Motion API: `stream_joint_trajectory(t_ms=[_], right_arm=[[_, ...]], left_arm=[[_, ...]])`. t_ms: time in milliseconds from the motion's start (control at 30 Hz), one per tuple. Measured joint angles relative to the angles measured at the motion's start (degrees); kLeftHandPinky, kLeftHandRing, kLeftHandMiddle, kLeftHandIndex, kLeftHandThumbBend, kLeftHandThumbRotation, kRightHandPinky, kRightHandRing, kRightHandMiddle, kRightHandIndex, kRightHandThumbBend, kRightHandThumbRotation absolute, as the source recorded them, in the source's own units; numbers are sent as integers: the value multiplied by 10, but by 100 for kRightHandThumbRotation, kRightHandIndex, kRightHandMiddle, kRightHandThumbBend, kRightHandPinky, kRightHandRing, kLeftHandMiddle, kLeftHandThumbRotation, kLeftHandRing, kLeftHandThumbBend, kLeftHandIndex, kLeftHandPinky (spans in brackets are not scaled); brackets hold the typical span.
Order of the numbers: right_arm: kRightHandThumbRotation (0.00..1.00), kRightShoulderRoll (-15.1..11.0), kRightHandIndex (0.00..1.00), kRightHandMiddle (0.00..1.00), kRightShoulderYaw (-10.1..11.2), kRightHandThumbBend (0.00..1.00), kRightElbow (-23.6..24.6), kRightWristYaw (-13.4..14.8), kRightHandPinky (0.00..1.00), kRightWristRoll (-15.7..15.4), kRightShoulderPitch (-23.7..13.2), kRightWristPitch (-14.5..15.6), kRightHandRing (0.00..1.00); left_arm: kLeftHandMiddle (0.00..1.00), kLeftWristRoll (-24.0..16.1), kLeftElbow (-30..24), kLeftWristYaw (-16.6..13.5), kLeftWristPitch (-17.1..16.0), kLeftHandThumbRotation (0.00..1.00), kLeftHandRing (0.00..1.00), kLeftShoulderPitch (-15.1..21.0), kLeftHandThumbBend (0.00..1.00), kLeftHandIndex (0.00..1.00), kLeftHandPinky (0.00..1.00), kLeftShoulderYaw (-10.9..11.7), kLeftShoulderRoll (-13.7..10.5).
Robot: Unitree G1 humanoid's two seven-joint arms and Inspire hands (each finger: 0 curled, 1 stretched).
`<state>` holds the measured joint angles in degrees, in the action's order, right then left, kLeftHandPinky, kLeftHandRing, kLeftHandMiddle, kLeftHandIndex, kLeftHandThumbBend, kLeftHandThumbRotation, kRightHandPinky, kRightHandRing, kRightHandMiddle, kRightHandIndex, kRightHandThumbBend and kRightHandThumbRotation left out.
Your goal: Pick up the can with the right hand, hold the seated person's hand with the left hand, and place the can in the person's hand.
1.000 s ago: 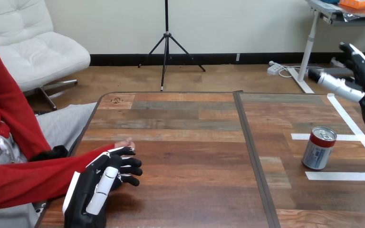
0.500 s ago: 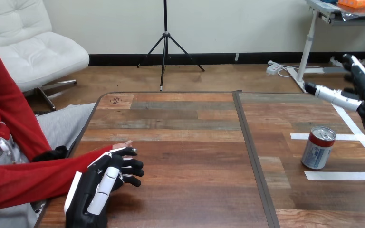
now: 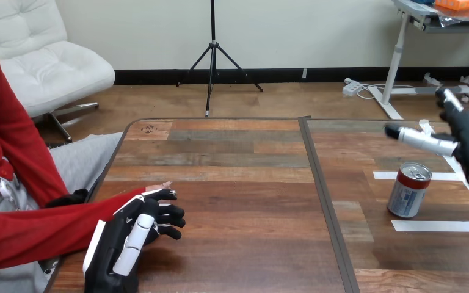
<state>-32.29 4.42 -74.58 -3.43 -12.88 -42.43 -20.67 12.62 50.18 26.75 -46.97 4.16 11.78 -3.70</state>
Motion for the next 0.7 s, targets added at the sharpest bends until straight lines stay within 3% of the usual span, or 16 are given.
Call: stream_joint_trajectory(t_ms=[700], right_arm=[[40, 0, 97, 96, -23, 100, -9, 0, 81, -16, 23, 41, 93]], left_arm=[[53, -3, 1, -5, 0, 77, 53, 4, 71, 62, 49, -1, 0]])
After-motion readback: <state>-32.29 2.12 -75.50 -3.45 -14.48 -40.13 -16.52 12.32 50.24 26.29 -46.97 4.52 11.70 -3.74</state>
